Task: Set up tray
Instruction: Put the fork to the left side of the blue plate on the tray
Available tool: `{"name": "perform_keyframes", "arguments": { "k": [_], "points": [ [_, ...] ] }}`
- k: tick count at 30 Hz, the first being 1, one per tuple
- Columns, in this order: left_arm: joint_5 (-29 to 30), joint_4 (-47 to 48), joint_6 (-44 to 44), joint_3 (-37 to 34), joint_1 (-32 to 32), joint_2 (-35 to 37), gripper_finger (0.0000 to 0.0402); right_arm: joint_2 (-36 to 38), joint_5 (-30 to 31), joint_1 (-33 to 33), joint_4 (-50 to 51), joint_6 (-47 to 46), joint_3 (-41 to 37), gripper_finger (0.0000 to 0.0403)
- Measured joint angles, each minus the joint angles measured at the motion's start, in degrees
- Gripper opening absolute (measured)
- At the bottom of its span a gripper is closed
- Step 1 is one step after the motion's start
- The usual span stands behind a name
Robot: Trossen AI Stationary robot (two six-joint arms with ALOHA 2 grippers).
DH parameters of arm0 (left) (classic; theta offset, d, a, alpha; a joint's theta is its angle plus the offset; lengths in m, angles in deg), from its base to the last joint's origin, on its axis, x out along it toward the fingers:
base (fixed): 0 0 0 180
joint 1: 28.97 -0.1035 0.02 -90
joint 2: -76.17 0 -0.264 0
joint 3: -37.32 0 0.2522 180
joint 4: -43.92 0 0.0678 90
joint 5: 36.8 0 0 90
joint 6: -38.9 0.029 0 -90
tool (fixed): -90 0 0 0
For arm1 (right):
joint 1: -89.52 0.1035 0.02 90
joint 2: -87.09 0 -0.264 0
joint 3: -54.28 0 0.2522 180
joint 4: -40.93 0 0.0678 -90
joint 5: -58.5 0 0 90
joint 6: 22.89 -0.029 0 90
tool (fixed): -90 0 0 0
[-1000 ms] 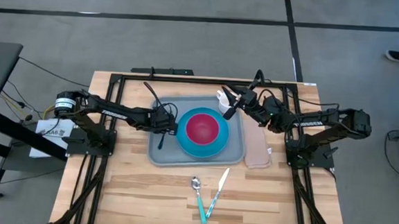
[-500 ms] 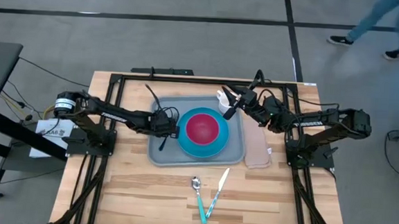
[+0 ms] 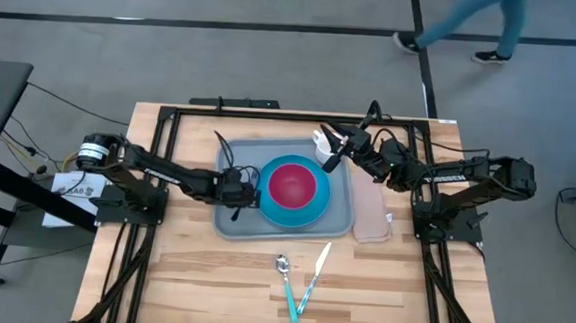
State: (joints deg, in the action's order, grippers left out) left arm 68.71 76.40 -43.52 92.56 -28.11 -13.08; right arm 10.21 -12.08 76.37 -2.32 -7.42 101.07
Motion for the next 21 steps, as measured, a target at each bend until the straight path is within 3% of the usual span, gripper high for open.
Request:
{"name": "perform_keyframes", "arguments": {
  "k": [8, 21],
  "points": [
    [0.6, -0.4, -3.1, 0.0, 2.4, 0.0, 0.0000, 0.0, 0.0, 0.0, 0.0, 0.0, 0.0, 0.0079],
    [6.1, 0.1, 5.2, 0.0, 5.3, 0.0, 0.0000, 0.0, 0.0, 0.0, 0.0, 0.0, 0.0, 0.0079]
  ]
}}
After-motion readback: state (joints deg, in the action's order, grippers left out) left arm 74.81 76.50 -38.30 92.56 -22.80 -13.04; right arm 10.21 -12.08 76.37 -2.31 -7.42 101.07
